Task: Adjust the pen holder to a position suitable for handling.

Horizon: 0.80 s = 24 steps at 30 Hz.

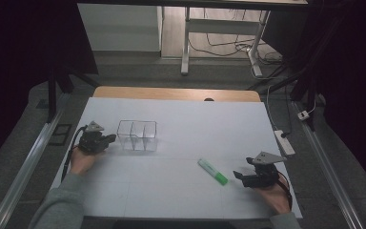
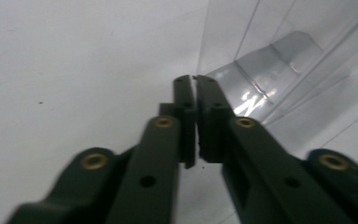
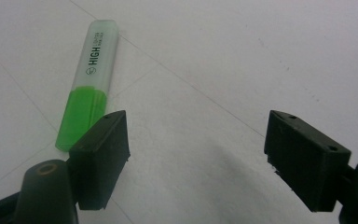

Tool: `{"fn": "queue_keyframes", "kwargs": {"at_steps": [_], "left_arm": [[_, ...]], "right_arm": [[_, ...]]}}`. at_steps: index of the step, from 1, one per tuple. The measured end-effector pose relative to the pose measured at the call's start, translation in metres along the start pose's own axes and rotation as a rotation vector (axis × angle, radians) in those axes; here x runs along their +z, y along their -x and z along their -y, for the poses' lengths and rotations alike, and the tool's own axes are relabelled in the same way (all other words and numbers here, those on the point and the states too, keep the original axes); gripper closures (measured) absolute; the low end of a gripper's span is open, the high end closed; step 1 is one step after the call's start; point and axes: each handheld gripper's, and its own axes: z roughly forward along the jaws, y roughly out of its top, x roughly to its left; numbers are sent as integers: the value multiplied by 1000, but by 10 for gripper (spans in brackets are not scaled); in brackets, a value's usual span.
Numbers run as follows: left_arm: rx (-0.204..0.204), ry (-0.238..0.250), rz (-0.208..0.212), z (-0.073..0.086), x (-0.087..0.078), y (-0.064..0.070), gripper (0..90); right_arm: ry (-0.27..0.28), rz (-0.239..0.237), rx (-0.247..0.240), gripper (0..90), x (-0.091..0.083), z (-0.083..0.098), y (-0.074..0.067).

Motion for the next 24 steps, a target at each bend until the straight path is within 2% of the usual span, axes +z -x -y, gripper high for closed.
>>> {"fn": "queue_keyframes", "kwargs": {"at_steps": [15,24], "left_arm": [[25,-10,23,-2,9,8,891],[17,-13,22,-2,10,8,891]], "right_arm": [[3,-5,3,219,0,0,0],[14,-5,-4,225,-1,-1,-1]]}}
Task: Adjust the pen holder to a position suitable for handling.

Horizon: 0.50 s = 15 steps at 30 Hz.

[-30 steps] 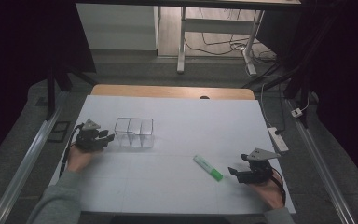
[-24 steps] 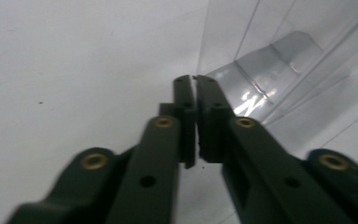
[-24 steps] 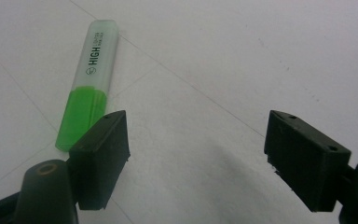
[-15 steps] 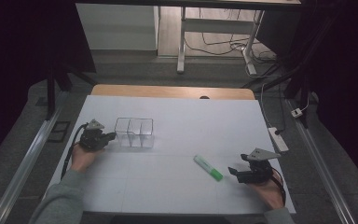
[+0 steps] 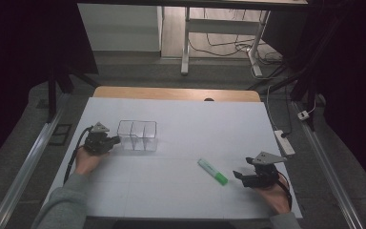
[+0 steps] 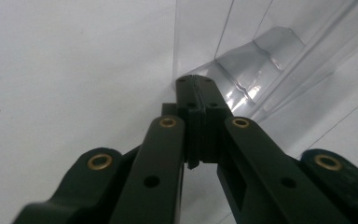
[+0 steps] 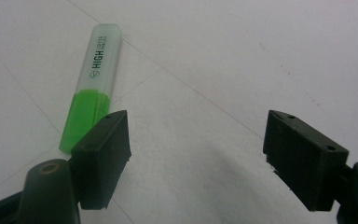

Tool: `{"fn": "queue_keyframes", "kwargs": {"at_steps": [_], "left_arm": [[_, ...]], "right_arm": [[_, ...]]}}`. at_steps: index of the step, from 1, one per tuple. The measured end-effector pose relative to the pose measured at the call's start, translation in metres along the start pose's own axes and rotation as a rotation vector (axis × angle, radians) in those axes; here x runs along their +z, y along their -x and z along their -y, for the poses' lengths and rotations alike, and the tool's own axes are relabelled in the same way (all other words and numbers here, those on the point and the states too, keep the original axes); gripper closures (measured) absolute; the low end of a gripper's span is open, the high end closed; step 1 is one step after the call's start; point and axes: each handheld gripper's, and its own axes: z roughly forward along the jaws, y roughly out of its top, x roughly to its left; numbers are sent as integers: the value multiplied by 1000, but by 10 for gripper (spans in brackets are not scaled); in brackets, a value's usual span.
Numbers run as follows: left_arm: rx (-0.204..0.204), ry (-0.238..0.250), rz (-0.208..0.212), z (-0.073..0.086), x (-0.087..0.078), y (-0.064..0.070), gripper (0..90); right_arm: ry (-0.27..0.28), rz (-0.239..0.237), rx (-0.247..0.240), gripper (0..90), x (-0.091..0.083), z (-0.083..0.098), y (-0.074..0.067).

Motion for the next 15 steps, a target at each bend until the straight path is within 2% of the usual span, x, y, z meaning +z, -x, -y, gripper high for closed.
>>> {"fn": "queue_keyframes", "kwargs": {"at_steps": [7,15], "left_arm": [[-11,0,14,0,1,0,891],[12,-1,28,-3,4,8,891]], "right_arm": [[-4,-2,1,225,1,0,0],[-6,-1,1,225,1,0,0]]}}
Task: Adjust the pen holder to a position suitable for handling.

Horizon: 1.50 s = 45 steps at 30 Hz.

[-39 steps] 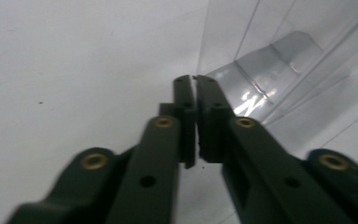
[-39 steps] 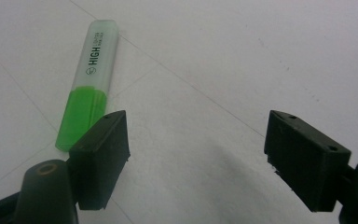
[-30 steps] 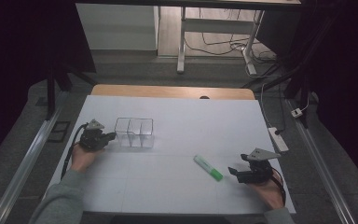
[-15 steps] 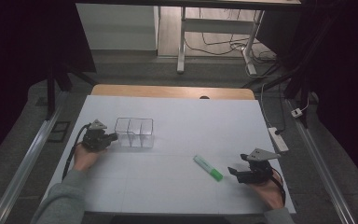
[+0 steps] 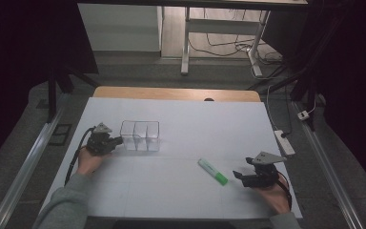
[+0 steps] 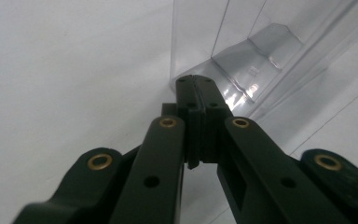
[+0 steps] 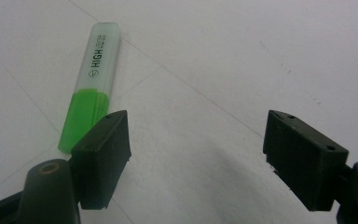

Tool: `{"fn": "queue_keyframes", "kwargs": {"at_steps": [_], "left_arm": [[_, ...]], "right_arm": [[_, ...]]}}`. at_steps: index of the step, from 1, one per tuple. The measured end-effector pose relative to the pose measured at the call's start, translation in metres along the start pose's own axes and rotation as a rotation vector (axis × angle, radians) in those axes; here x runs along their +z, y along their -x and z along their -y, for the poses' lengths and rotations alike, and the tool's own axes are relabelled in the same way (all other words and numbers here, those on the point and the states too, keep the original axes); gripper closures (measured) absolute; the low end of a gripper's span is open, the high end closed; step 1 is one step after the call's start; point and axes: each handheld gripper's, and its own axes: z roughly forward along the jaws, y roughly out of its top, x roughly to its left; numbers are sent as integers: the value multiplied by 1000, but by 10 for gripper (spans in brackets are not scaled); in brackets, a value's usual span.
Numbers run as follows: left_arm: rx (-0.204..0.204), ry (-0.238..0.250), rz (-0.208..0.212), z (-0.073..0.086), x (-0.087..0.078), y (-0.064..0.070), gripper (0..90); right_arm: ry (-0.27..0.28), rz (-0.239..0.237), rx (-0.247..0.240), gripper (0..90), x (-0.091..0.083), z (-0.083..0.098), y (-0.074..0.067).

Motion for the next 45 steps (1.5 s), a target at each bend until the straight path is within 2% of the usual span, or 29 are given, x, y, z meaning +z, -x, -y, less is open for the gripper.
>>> {"fn": "queue_keyframes", "kwargs": {"at_steps": [34,45], "left_arm": [[47,-8,54,-24,30,29,890],[78,-26,83,-33,39,42,890]], "right_arm": [[-10,2,0,226,2,0,0],[-17,0,0,226,2,1,0]]}}
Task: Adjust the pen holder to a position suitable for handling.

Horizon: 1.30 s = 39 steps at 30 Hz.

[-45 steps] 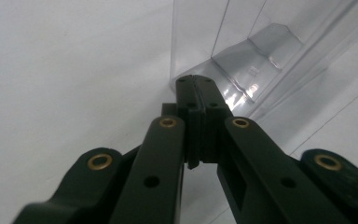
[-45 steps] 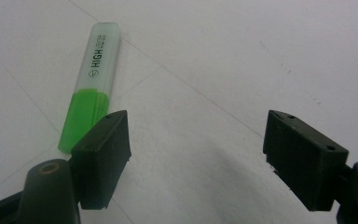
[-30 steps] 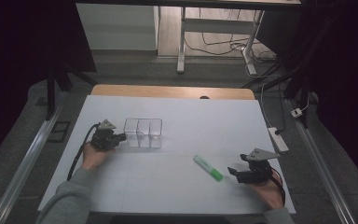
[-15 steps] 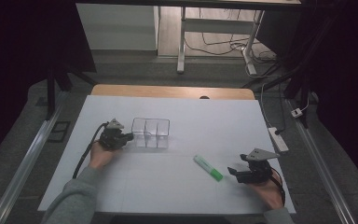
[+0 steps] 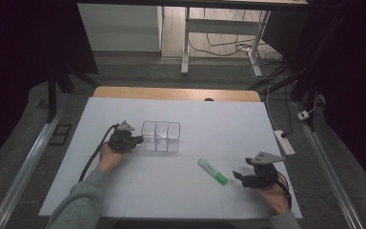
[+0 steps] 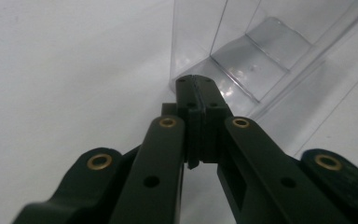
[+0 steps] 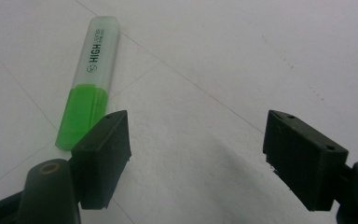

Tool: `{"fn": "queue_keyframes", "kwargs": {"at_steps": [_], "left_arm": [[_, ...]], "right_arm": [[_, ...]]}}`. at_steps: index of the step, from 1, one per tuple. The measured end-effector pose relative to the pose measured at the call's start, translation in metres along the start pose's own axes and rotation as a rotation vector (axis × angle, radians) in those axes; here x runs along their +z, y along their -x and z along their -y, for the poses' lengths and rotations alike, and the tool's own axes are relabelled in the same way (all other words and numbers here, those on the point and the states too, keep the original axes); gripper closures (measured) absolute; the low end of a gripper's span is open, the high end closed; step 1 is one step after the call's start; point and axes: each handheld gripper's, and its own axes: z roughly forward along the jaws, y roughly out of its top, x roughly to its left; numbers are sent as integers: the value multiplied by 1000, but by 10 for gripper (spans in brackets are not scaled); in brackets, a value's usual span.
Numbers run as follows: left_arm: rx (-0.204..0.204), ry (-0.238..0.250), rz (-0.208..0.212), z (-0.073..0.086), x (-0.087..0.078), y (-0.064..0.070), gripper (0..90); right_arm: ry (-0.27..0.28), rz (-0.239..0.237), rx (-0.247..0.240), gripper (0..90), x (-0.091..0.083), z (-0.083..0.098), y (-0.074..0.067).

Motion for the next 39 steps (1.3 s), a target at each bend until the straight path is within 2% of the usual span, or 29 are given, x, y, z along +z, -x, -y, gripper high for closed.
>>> {"fn": "queue_keyframes", "kwargs": {"at_steps": [9,25,39], "left_arm": [[3,1,15,-3,5,5,890],[31,-11,39,-15,22,19,890],[60,-30,60,-17,29,30,890]], "right_arm": [[4,1,0,228,-1,0,0],[-2,0,0,228,0,0,0],[-7,-1,-1,228,0,0,0]]}}
